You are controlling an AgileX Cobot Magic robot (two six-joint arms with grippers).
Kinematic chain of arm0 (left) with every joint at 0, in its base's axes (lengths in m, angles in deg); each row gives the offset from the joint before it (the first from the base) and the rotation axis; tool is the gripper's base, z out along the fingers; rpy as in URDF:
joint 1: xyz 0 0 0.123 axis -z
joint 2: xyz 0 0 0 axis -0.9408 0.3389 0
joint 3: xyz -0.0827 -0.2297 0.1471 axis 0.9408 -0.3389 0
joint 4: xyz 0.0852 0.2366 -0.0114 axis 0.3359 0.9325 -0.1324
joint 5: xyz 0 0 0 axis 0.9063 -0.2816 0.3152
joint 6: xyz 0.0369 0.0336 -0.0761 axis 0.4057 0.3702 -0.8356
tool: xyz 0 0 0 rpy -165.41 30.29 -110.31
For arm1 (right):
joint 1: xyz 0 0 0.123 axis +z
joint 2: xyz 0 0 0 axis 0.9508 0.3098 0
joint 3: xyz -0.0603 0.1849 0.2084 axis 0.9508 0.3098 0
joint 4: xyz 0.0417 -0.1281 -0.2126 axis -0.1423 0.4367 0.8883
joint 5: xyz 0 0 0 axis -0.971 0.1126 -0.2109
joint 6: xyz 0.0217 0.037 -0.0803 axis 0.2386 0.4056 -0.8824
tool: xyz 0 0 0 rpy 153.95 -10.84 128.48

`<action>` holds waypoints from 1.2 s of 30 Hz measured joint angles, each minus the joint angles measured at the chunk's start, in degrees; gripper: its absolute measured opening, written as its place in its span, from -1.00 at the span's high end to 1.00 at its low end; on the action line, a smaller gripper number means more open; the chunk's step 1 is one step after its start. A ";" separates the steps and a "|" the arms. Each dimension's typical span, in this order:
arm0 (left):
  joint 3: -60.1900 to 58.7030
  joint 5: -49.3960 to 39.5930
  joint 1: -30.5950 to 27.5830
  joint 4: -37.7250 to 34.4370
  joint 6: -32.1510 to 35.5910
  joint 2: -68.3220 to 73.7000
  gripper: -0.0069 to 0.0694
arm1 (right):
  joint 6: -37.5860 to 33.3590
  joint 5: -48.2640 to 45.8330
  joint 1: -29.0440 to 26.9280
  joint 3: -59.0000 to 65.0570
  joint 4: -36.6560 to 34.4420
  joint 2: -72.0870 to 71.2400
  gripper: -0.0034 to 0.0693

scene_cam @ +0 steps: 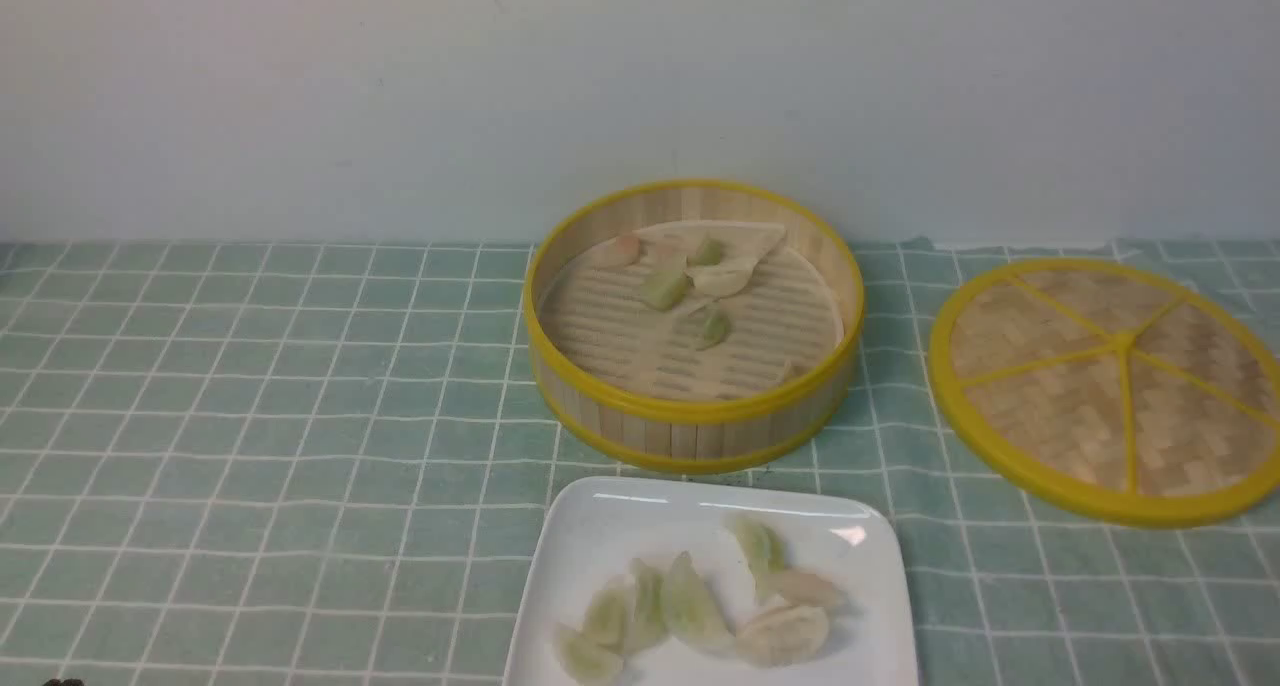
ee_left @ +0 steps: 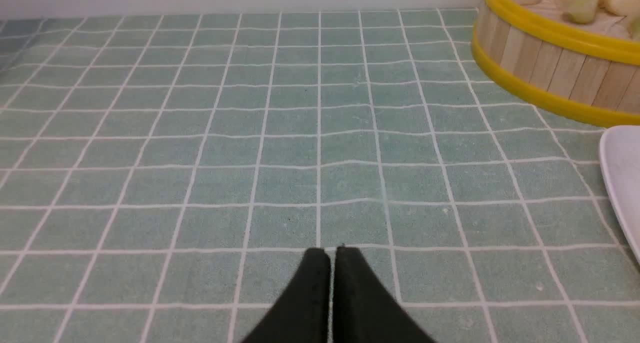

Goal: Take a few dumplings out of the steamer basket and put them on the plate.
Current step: Use the left arm to grab a dumpling from the steamer

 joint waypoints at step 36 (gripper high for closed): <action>-0.36 21.02 0.00 -12.44 -6.90 0.00 0.83 | 12.65 20.32 0.00 0.32 -25.21 0.00 0.95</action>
